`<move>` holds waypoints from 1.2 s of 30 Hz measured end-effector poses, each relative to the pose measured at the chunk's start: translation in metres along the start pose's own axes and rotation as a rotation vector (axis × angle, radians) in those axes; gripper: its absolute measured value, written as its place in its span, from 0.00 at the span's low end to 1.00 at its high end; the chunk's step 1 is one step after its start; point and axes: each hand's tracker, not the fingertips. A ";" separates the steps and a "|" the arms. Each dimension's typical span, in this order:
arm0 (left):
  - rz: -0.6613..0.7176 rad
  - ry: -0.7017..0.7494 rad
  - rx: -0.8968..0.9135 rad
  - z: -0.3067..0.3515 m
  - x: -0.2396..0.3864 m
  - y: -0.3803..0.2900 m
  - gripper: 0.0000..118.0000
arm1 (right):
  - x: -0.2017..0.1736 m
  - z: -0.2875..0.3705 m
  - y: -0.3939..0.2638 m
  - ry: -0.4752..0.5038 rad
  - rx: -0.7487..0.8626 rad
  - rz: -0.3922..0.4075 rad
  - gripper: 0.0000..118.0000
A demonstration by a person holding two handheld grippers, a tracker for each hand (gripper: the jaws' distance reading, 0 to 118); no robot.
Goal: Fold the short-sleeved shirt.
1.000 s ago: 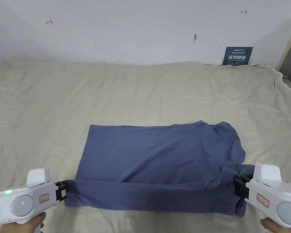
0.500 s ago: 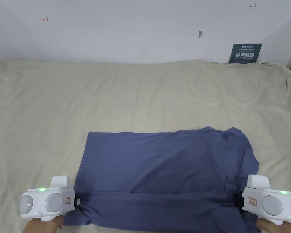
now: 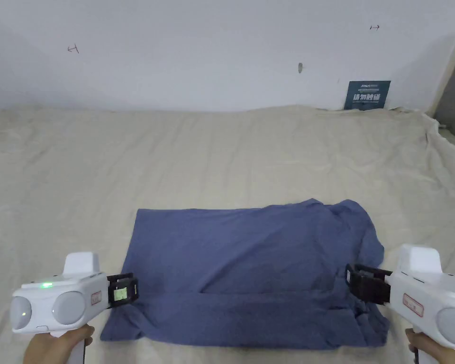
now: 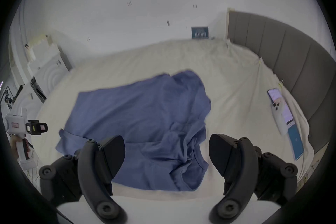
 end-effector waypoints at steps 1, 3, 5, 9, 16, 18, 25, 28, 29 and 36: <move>-0.008 -0.004 0.015 0.010 0.000 -0.002 0.93 | -0.001 0.014 0.000 0.003 0.026 -0.001 0.82; -0.029 0.001 0.047 0.030 0.001 -0.010 0.93 | -0.003 0.042 -0.003 0.007 0.078 -0.001 0.82; -0.032 0.007 0.067 0.046 0.001 -0.019 0.93 | -0.005 0.064 -0.010 -0.007 0.112 0.003 0.82; -0.032 -0.001 0.111 0.073 -0.003 -0.040 0.67 | -0.007 0.095 -0.032 -0.017 0.149 0.008 0.74; 0.008 -0.089 0.166 0.098 -0.010 -0.081 0.00 | -0.013 0.120 -0.066 -0.049 0.181 0.069 0.01; 0.026 -0.103 0.162 0.100 -0.011 -0.085 0.00 | -0.015 0.121 -0.068 -0.048 0.181 0.089 0.00; 0.029 -0.099 0.110 0.088 -0.016 -0.075 0.00 | -0.020 0.120 -0.058 -0.042 0.179 0.095 0.00; 0.052 -0.103 0.036 0.068 -0.018 -0.065 0.06 | -0.021 0.117 -0.055 -0.035 0.177 0.072 0.00; 0.069 -0.108 0.008 0.059 -0.019 -0.061 0.13 | -0.018 0.113 -0.055 -0.033 0.174 0.067 0.00; 0.098 0.007 -0.211 -0.027 -0.024 -0.053 0.91 | -0.014 0.097 -0.057 -0.040 0.137 0.055 0.00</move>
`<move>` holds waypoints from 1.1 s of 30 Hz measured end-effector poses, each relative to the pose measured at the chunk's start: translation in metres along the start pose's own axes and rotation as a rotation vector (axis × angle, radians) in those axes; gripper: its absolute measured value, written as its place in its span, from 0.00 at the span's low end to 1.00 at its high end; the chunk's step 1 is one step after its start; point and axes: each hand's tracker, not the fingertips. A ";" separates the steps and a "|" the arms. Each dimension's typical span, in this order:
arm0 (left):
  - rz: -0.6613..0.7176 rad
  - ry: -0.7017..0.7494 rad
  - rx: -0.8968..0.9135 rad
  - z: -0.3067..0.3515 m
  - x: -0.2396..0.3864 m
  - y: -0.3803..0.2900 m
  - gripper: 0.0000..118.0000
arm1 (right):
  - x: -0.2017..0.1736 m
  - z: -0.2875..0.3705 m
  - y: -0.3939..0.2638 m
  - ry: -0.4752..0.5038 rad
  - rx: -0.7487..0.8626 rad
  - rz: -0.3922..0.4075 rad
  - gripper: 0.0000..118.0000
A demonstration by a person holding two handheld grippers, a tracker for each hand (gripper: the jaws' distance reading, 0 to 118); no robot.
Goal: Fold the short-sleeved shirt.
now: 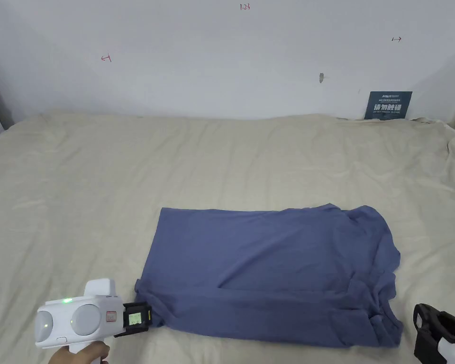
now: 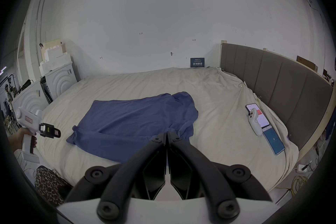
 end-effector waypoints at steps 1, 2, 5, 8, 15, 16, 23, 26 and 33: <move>-0.014 0.025 -0.020 -0.010 0.000 0.002 0.91 | 0.002 -0.003 -0.001 -0.002 -0.008 -0.001 0.00; -0.019 0.044 -0.032 -0.020 -0.001 0.003 0.89 | 0.004 -0.007 -0.003 -0.006 -0.018 -0.002 0.00; -0.024 0.065 -0.054 -0.038 -0.001 0.005 0.79 | 0.009 -0.016 -0.005 -0.013 -0.044 -0.003 0.00; -0.033 0.061 -0.080 -0.047 0.002 0.008 0.67 | 0.014 -0.025 -0.007 -0.021 -0.064 -0.005 0.00; -0.126 0.001 -0.114 -0.057 0.018 0.005 0.08 | 0.025 -0.045 -0.012 -0.030 -0.117 -0.040 0.00; -0.117 -0.020 -0.118 -0.057 0.017 0.006 0.04 | 0.027 -0.048 -0.012 -0.029 -0.126 -0.049 0.00; 0.001 -0.149 -0.050 -0.025 0.001 0.020 0.03 | 0.049 -0.104 -0.027 -0.021 -0.311 -0.178 0.59; -0.014 -0.160 -0.023 -0.010 -0.003 0.026 0.03 | 0.052 -0.135 -0.038 -0.012 -0.362 -0.187 0.79; -0.027 -0.160 0.006 0.000 -0.008 0.033 0.03 | 0.058 -0.182 -0.062 -0.012 -0.451 -0.215 0.51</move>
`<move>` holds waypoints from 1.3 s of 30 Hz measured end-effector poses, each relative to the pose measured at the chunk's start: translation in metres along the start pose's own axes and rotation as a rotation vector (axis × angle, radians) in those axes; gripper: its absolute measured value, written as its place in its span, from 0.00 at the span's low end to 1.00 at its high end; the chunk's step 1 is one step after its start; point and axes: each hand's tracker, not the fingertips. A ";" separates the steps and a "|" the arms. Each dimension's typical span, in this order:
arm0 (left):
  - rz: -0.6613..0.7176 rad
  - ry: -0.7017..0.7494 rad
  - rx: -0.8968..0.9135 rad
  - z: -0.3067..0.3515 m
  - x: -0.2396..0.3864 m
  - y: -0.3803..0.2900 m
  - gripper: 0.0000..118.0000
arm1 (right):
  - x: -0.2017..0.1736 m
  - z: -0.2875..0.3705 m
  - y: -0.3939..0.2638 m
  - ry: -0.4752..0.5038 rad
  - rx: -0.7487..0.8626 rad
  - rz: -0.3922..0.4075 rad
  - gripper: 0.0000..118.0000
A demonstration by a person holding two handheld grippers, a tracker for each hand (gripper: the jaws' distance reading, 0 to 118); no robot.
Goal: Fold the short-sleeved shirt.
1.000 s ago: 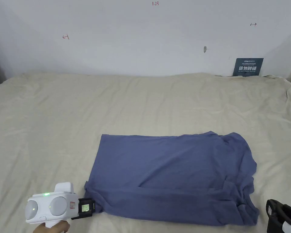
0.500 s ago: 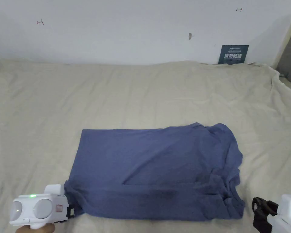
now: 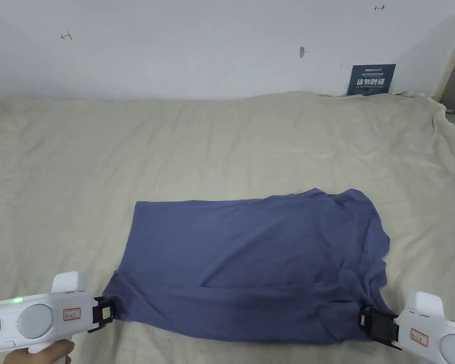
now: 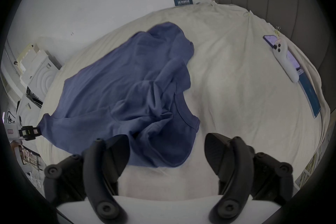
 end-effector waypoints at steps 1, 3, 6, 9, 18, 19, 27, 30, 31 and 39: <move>0.001 -0.002 -0.002 0.000 0.000 -0.001 0.03 | -0.001 -0.004 0.000 -0.008 -0.013 0.015 0.43; -0.005 0.002 -0.008 -0.004 -0.001 -0.002 0.03 | -0.003 -0.011 0.000 -0.003 -0.033 0.032 0.41; -0.006 0.010 -0.016 -0.009 -0.001 -0.005 0.03 | -0.007 -0.011 -0.002 0.034 -0.038 0.065 0.08; 0.006 0.017 -0.008 -0.009 -0.004 -0.010 0.03 | -0.019 0.014 -0.006 0.037 0.014 0.078 0.00; 0.041 0.009 0.015 0.011 -0.015 -0.023 0.02 | -0.002 0.084 -0.009 0.100 0.152 0.066 0.00; 0.039 0.009 0.018 0.016 -0.016 -0.026 0.02 | 0.000 0.092 -0.013 0.105 0.157 0.065 0.00; 0.063 0.015 -0.030 0.031 -0.034 -0.075 0.02 | -0.005 0.113 -0.069 0.067 0.067 0.048 0.00; 0.085 0.033 -0.088 0.014 -0.039 -0.095 0.02 | 0.004 0.081 -0.089 0.033 -0.016 0.016 0.00; 0.087 0.041 -0.102 0.008 -0.039 -0.101 0.02 | 0.006 0.072 -0.094 0.010 -0.037 0.011 0.00; 0.120 0.097 -0.107 -0.001 -0.030 -0.110 0.13 | 0.006 0.064 -0.094 -0.014 -0.040 -0.021 0.01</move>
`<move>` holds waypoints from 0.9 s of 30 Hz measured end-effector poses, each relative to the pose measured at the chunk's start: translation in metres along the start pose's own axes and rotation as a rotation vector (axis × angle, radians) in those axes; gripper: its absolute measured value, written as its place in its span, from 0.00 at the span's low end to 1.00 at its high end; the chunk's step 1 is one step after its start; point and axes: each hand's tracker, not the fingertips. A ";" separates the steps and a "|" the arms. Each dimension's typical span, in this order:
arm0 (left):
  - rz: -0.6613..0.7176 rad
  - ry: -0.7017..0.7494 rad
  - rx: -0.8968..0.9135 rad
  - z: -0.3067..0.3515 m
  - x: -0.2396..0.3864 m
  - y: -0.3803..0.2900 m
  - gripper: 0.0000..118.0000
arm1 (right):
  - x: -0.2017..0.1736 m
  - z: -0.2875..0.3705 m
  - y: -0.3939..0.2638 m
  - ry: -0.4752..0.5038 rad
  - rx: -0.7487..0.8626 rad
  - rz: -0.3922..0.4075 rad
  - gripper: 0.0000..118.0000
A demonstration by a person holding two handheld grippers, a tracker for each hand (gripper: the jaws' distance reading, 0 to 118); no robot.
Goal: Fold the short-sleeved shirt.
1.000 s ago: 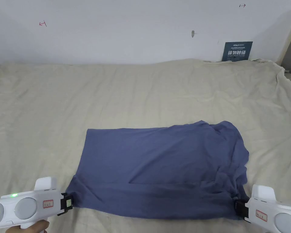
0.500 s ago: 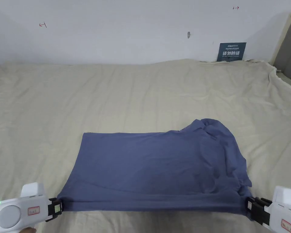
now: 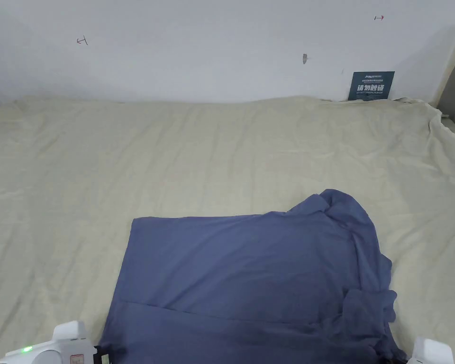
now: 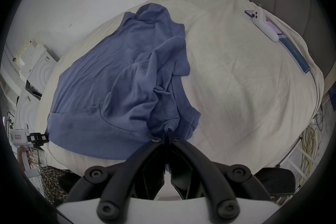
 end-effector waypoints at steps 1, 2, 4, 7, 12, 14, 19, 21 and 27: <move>-0.013 0.011 0.006 0.003 0.003 0.001 0.26 | -0.002 0.006 0.004 -0.002 0.008 0.011 0.03; -0.027 0.045 0.010 0.007 0.005 0.002 0.41 | -0.004 0.011 0.007 -0.007 0.014 0.020 0.07; -0.044 0.060 0.047 0.019 0.011 0.004 0.76 | -0.008 0.028 0.018 -0.006 0.070 0.022 0.45; -0.053 0.035 0.175 0.053 0.020 0.015 0.85 | -0.020 0.063 0.037 0.038 0.192 0.030 0.86; -0.075 -0.020 0.366 0.119 0.044 0.043 0.85 | -0.052 0.125 0.073 0.085 0.403 0.121 0.86; -0.091 -0.026 0.441 0.140 0.055 0.052 0.85 | -0.070 0.147 0.082 0.076 0.475 0.168 0.86; -0.117 0.007 0.630 0.165 0.075 0.059 0.71 | -0.098 0.165 0.086 -0.039 0.630 0.274 0.68; -0.118 -0.013 0.672 0.166 0.078 0.057 0.39 | -0.103 0.165 0.084 -0.053 0.660 0.288 0.29; -0.100 -0.150 0.670 0.163 0.078 0.056 0.00 | -0.105 0.163 0.084 -0.032 0.705 0.256 0.00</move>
